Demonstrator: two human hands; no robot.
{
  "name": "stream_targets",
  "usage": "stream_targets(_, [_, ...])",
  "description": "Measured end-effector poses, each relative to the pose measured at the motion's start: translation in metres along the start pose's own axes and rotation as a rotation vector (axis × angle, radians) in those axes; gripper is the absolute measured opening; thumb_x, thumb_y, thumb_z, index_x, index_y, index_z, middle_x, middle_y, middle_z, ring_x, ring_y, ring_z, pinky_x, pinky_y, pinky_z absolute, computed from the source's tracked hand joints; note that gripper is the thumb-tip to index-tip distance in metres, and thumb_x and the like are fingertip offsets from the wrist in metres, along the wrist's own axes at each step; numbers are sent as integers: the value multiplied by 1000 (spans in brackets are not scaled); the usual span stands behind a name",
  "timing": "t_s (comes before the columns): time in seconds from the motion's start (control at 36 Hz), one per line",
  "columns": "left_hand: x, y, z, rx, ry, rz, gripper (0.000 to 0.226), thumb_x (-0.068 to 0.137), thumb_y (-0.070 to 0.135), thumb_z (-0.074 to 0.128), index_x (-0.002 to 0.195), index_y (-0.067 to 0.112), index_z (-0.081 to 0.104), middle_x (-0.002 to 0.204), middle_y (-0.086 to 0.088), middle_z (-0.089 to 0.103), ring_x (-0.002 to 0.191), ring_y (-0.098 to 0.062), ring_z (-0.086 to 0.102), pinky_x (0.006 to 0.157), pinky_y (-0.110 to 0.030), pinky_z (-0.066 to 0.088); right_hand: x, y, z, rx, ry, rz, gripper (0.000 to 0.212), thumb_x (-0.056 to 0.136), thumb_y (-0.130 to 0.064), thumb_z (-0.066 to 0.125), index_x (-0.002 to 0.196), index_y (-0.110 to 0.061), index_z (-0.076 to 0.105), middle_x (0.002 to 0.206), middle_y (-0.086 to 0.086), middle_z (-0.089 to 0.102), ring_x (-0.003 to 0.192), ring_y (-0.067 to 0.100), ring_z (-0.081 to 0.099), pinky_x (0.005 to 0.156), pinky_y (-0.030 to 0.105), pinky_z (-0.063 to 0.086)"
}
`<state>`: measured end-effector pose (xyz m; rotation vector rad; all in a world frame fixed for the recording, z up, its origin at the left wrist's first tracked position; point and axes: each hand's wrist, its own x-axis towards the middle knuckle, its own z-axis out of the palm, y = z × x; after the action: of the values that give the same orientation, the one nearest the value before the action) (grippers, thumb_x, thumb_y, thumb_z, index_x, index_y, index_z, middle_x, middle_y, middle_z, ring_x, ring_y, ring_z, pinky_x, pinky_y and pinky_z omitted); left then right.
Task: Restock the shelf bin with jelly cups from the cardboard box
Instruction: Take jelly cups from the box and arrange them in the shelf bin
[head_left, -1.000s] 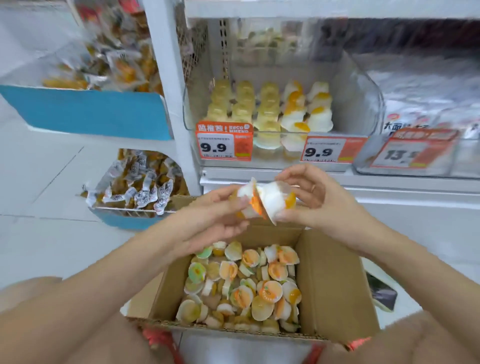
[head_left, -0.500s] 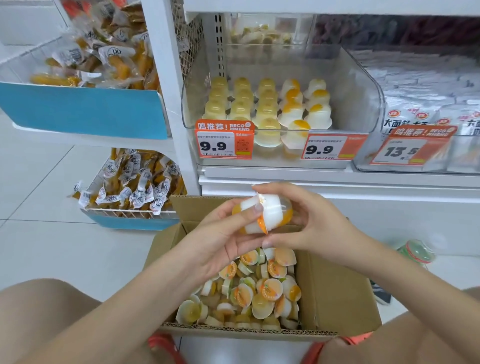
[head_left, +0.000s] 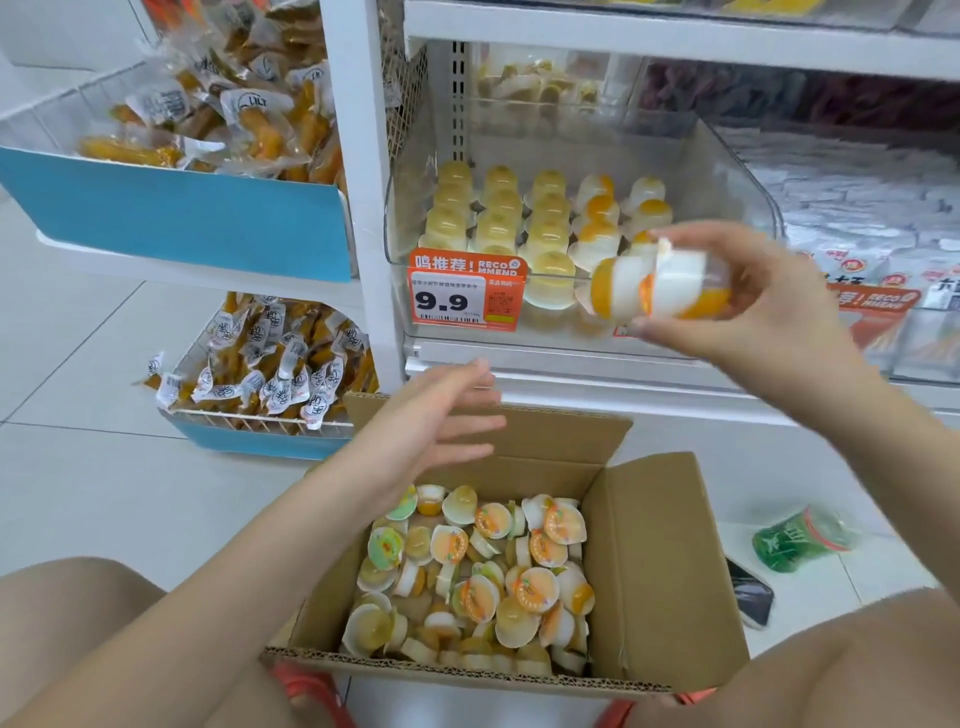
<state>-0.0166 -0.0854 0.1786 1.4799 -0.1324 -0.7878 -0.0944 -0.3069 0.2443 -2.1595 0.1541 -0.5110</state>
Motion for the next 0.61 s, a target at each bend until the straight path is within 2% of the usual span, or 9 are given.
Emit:
stream_targets(0.03, [3,-1,-2,151,81,95,29,90,39,56,109,18,59,117,-1,64,97,-14,67,84,-36,56,12,-3,-14,-148,42,-30,56,57,-33,85,107,-32,61,99,-19,62,84,-5,57,76,11,45])
stream_targets(0.08, [10,-5,-7,501,228,355,23,85,37,63,101,22,57,112,6,60,94,-9,63,82,-32,54,41,-3,-37,-452,41,-36,59,60,-31,86,113,-28,61,108,-11,63,99,6,56,87,19,41])
stream_targets(0.11, [14,-7,-10,670,258,462,24,83,37,65,101,24,55,111,9,58,95,-7,60,81,-30,53,55,-1,-45,-593,1,-21,60,61,-31,86,115,-27,61,113,-4,64,106,15,55,91,27,38])
stream_targets(0.17, [22,-9,-13,888,252,574,30,82,38,66,106,25,52,112,10,54,98,-5,55,82,-30,51,79,6,-54,-800,-141,3,61,62,-30,86,117,-25,61,117,3,64,110,26,54,90,32,38])
stream_targets(0.25, [32,-9,-20,930,247,561,34,82,38,66,110,24,51,116,7,52,101,-8,53,85,-34,50,103,19,-54,-940,-348,-2,62,63,-26,86,120,-20,61,118,6,64,102,27,55,81,32,37])
stream_targets(0.33, [41,-8,-23,964,274,580,33,83,35,65,109,21,51,116,4,53,100,-10,51,83,-30,47,122,25,-51,-981,-426,-24,65,62,-26,87,120,-20,60,113,6,63,93,24,52,75,29,34])
stream_targets(0.42, [47,-7,-24,966,281,586,31,83,34,66,107,21,50,114,4,53,99,-10,51,78,-24,40,136,33,-47,-1060,-543,-51,59,63,-22,85,117,-27,61,104,5,61,86,24,49,72,30,35])
stream_targets(0.53, [52,-8,-27,992,275,570,33,84,31,65,111,19,50,117,3,53,101,-9,50,79,-22,36,143,51,-38,-1117,-711,-127,52,71,-8,71,116,-32,60,115,-3,63,90,21,52,76,28,37])
stream_targets(0.61, [56,-9,-28,982,259,544,34,84,29,65,113,17,50,119,1,52,102,-10,49,78,-22,36,143,60,-33,-1130,-762,-195,54,74,1,62,119,-28,61,116,-3,62,85,17,47,74,23,33])
